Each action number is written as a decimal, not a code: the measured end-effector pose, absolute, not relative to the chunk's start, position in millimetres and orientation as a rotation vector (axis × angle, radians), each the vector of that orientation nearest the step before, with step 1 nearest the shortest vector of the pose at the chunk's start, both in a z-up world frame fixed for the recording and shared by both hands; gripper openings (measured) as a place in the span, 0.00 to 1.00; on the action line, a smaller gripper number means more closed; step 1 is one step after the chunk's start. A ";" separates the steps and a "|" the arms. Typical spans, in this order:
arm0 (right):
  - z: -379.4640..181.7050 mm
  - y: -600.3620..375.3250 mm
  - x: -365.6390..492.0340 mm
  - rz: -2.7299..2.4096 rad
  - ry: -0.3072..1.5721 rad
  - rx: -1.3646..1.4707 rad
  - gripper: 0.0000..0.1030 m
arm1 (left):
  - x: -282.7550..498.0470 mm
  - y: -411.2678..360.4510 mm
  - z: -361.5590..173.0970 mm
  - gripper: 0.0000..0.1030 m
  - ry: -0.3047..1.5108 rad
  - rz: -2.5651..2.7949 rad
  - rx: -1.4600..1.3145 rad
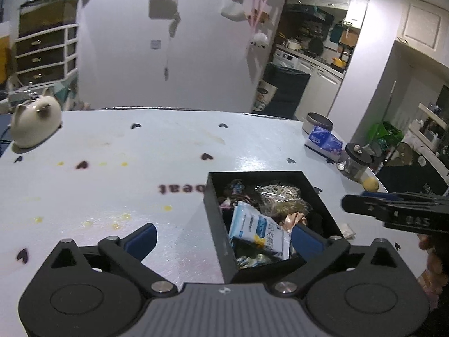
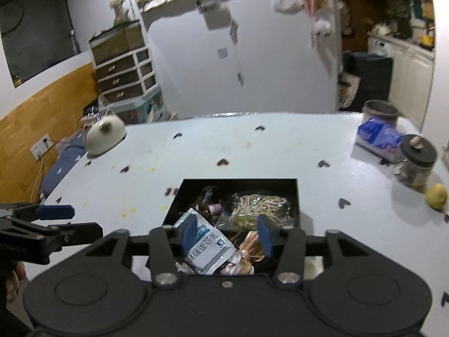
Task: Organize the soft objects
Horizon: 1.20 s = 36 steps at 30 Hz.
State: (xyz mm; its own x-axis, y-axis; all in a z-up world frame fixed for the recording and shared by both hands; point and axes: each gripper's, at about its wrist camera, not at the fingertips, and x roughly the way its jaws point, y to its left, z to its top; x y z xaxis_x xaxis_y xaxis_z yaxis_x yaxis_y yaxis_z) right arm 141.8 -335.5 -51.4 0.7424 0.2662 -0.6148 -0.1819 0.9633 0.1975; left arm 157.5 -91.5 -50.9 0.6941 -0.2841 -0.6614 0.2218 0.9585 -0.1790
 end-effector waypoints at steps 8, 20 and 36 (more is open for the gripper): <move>-36.0 -319.7 90.9 0.159 0.601 0.086 0.76 | 119.9 -75.3 -45.5 0.99 0.707 -0.238 -0.096; -29.6 -299.0 39.4 0.052 0.540 0.066 0.99 | 79.7 -48.1 -41.0 1.00 0.659 -0.183 -0.089; -29.9 -277.8 4.1 -0.007 0.518 0.066 1.00 | 55.6 -28.6 -37.6 1.00 0.661 -0.177 -0.067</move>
